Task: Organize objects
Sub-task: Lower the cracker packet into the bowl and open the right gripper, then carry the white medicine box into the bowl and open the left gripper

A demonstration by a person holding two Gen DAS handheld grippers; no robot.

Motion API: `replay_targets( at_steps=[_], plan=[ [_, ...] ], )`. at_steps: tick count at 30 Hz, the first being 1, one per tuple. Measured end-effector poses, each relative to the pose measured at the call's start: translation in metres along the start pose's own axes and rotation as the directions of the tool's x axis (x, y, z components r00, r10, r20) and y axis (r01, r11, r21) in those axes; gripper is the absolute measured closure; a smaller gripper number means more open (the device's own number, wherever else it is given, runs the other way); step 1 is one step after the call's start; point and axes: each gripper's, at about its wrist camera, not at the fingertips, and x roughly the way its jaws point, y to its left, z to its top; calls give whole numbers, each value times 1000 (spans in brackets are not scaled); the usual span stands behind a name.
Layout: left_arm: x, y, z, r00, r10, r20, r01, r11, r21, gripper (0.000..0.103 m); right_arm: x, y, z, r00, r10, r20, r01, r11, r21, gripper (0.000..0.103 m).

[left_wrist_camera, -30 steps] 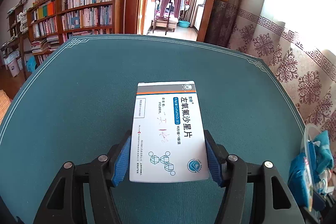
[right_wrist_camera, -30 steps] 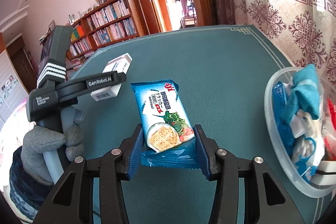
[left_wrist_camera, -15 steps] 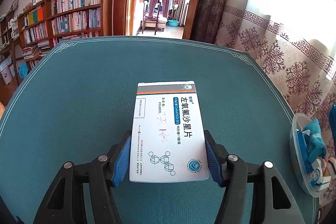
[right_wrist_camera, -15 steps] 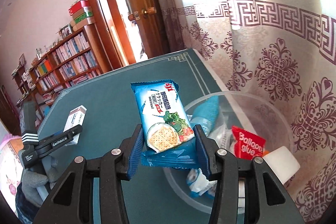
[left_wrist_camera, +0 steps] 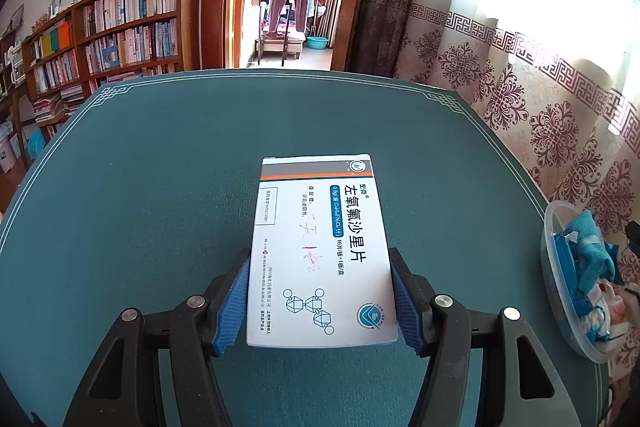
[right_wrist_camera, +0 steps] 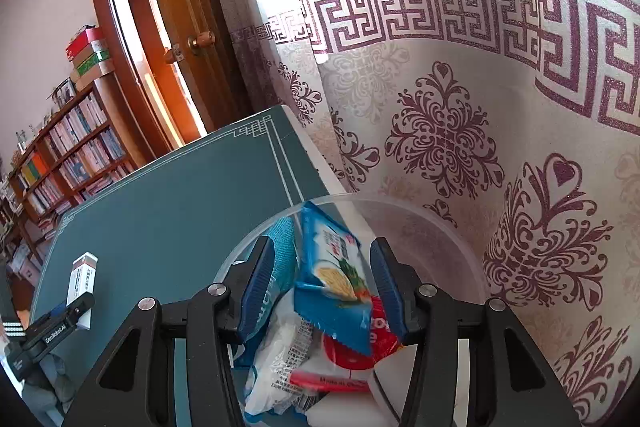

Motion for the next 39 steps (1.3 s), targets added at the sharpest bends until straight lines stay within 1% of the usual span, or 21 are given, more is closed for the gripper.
replay_targets(
  at_steps=[3, 8, 13, 20, 24, 29, 32, 35, 39],
  plan=[
    [0, -4, -1, 1000, -2, 0, 2, 1000, 6, 37, -7, 2, -5, 1000, 7, 9, -7, 1000, -15, 51],
    [-1, -9, -3, 1000, -10, 1, 10, 1000, 21, 37, -27, 9, -17, 999, 14, 43, -10, 997, -78, 51],
    [-3, -17, -5, 1000, -18, 2, 18, 999, 44, 37, -51, 19, -40, 997, 27, 66, -17, 988, -154, 51],
    [-6, -37, -11, 999, -32, 3, 32, 995, 98, 37, -86, 26, -70, 994, 86, 74, -68, 974, -214, 51],
    [-8, -53, -16, 999, -52, -8, 52, 990, 132, 37, -97, 22, -83, 992, 112, 52, -99, 972, -212, 51],
    [-16, -77, -20, 996, -89, -19, 91, 981, 171, 37, -96, 12, -98, 993, 121, 6, -117, 970, -212, 51],
    [-24, -96, -18, 993, -117, -17, 118, 973, 196, 37, -99, 4, -105, 991, 135, -7, -134, 970, -203, 51],
    [-34, -121, -14, 989, -148, -11, 146, 960, 237, 36, -102, -2, -110, 988, 155, -11, -154, 968, -200, 51],
    [-47, -158, -9, 980, -197, -9, 191, 936, 295, 36, -103, -11, -118, 983, 180, -22, -181, 964, -194, 51]
  ],
)
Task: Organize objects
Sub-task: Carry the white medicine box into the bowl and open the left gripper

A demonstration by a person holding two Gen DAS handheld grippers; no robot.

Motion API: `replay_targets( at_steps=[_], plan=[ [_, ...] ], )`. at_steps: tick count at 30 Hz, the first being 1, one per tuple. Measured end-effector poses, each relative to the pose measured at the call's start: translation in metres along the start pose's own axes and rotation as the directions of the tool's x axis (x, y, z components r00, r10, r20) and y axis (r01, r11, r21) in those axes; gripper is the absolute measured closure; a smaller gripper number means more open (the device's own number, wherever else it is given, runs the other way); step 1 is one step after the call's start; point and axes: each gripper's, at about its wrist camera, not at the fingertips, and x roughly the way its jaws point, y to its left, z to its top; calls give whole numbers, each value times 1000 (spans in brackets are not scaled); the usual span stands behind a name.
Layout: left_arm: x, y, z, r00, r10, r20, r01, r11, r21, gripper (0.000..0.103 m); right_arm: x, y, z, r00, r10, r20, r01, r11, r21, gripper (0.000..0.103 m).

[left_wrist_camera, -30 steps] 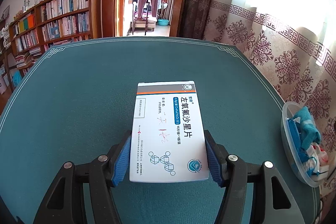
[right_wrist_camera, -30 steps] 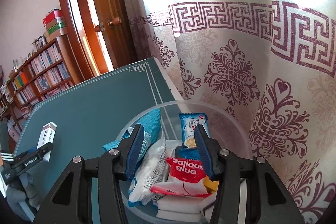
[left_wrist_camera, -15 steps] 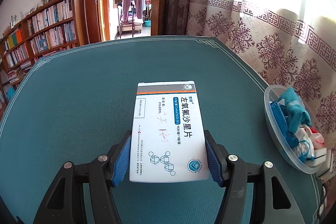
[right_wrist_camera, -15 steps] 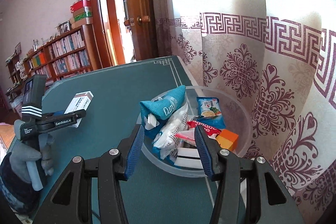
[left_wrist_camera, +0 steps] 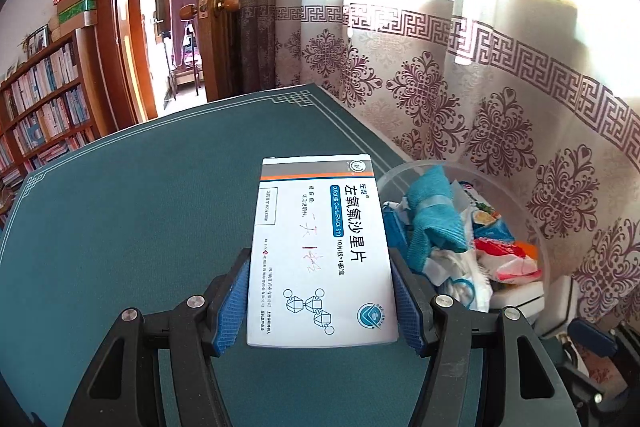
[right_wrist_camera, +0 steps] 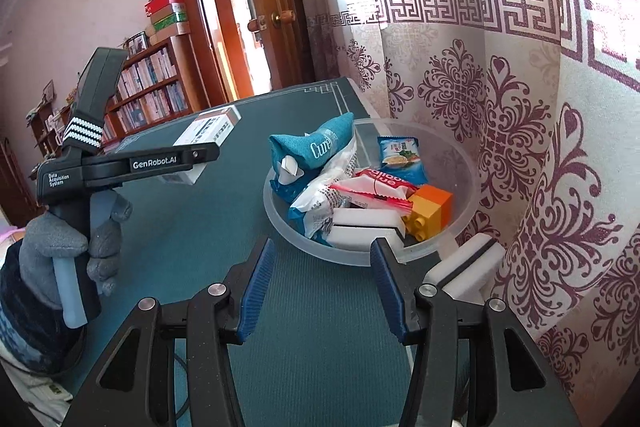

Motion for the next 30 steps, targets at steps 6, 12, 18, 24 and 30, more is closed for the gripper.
replay_targets(
  at_steps=[6, 12, 18, 24, 30],
  plan=[
    [8, -54, 19, 994, -94, -49, 97, 993, 61, 36, -3, -10, -7, 1000, 30, 0, -30, 999, 25, 51],
    [20, -95, 30, 987, -145, -68, 152, 983, 104, 36, -4, -16, -12, 999, 42, -8, -42, 998, 45, 51],
    [39, -116, 36, 986, -142, -90, 153, 980, 125, 36, -4, -12, -15, 997, 78, -16, -78, 996, 38, 51],
    [48, -117, 37, 987, -134, -95, 144, 983, 114, 18, -8, -13, -15, 997, 73, -3, -73, 997, 36, 51],
    [33, -105, 37, 991, -123, -60, 128, 986, 107, 12, -8, -14, -15, 998, 68, -6, -67, 997, 42, 51]
  ],
)
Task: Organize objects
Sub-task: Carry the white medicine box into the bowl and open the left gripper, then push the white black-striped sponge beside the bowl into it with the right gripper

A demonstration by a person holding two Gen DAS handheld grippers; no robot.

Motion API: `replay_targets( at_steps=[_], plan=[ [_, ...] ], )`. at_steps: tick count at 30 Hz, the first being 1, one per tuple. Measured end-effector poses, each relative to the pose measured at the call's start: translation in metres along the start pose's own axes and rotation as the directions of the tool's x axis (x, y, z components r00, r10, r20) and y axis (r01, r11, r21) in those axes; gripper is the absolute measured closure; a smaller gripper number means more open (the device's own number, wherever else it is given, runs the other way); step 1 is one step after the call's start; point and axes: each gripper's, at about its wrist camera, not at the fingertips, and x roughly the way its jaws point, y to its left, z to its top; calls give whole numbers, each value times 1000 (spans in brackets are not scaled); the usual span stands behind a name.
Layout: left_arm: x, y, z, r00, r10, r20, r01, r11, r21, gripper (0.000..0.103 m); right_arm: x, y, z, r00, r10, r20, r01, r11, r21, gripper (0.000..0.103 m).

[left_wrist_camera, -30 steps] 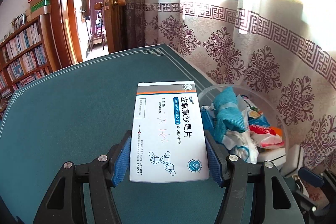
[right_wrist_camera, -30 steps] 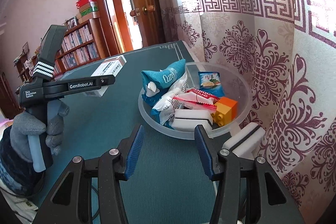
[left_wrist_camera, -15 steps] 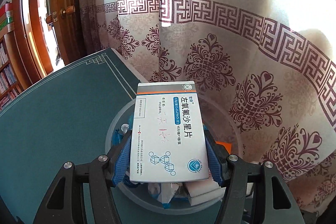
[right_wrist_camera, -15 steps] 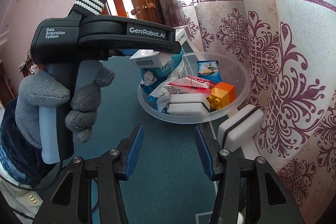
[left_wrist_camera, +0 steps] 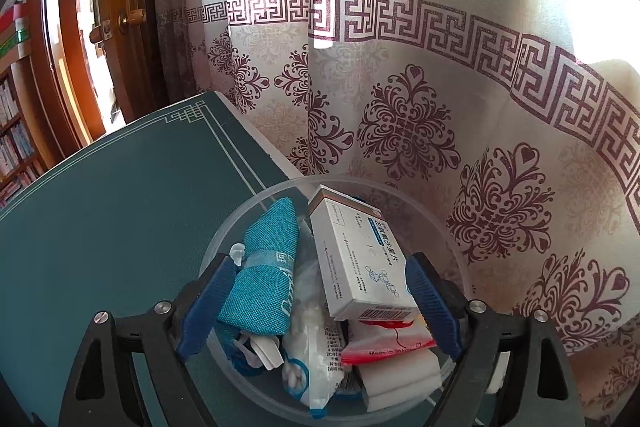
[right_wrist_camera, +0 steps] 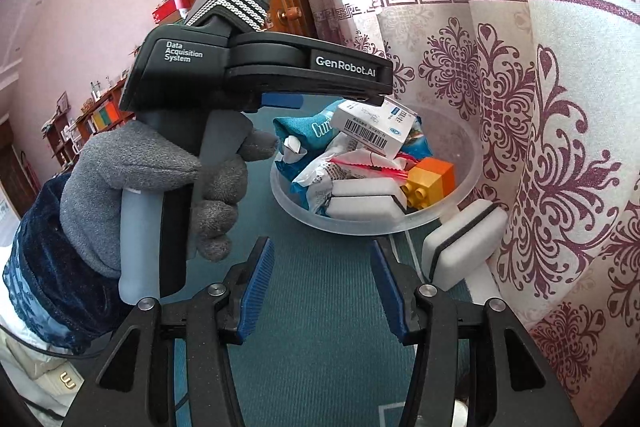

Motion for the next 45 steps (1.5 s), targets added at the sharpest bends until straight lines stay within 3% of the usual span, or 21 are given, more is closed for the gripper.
replay_targets(
  at_steps=[7, 14, 30, 39, 45],
  plan=[
    [-32, 16, -4, 996, 52, 74, -51, 999, -12, 0, -1, -1, 0, 1000, -8, 0, 8, 1000, 4, 47],
    [-57, 25, -25, 986, 115, 125, -114, 993, -10, 0, -6, -15, -1, 999, -46, 11, 45, 997, 59, 22],
    [-68, 39, -55, 986, 131, 102, -127, 991, -42, 0, -11, -26, -6, 991, -131, -7, 131, 988, 80, 22],
    [-61, 62, -69, 988, 142, 62, -136, 987, -83, 0, 12, -44, 8, 965, -255, -65, 259, 963, 70, 22],
    [-55, 76, -76, 990, 137, 40, -132, 984, -118, 0, 29, -51, 17, 951, -295, -97, 301, 952, 54, 23]
  ],
)
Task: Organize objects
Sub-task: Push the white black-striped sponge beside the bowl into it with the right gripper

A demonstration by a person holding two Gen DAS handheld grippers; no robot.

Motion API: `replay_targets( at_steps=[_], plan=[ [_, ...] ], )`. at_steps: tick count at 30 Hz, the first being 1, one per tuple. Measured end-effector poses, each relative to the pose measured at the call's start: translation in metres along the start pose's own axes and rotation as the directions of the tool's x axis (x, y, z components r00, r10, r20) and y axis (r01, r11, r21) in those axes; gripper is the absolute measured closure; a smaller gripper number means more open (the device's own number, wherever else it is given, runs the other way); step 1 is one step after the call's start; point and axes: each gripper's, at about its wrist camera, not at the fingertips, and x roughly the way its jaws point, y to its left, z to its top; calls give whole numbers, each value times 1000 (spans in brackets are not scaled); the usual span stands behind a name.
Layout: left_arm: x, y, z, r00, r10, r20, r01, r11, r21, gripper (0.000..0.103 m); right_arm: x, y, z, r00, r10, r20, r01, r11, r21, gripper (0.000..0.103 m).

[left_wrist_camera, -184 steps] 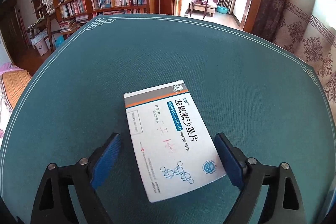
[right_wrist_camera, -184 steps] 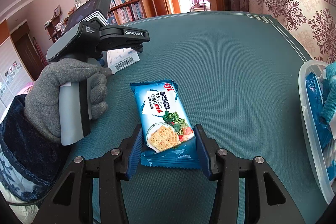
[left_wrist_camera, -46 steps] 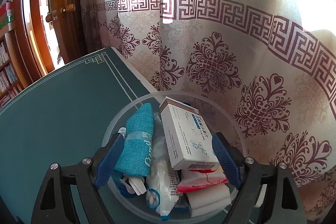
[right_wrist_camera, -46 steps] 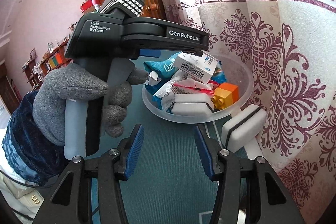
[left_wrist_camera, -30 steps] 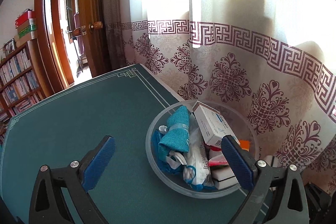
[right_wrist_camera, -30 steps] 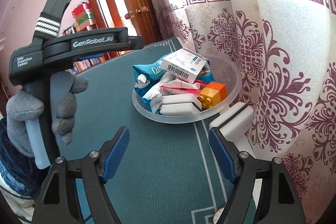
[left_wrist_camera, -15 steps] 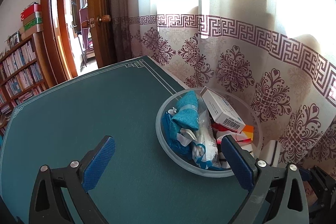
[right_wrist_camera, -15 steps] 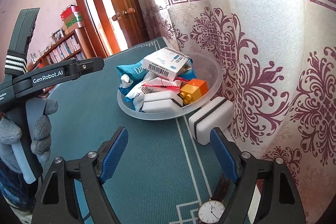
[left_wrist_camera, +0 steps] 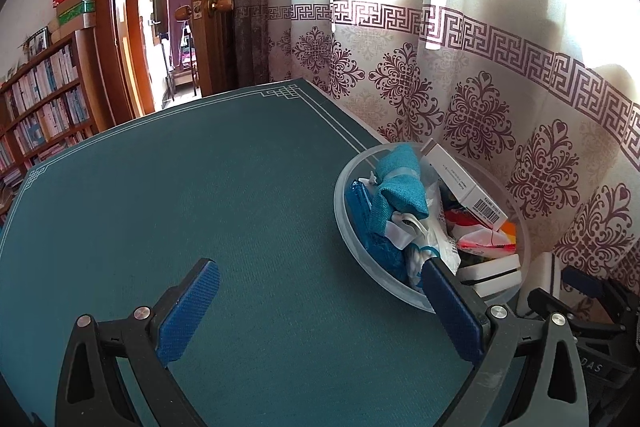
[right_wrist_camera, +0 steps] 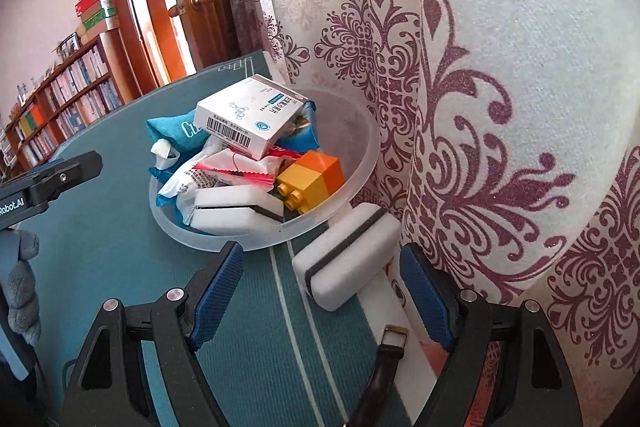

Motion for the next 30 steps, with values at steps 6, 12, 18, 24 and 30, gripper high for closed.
replay_targets(
  at_steps=[6, 12, 18, 24, 30],
  plan=[
    [6, 6, -3, 1000, -6, -21, 6, 1000, -18, 0, 17, 3, 0, 998, -43, -46, 42, 999, -25, 57],
    [6, 7, -5, 1000, -14, -27, 14, 1000, -23, 0, 7, 0, -1, 999, -44, -20, 44, 999, -4, 65],
    [4, 5, -5, 999, -20, -25, 20, 1000, -20, 0, -25, 10, 5, 998, -17, 56, 18, 1000, -19, 65],
    [2, 3, -8, 999, -24, -26, 23, 1000, -11, 0, -26, 34, 34, 989, -40, 139, 57, 990, -126, 65],
    [2, 8, -10, 999, -26, -31, 25, 999, -22, 0, 0, 34, 68, 989, -60, 138, 80, 986, -145, 64]
  ],
)
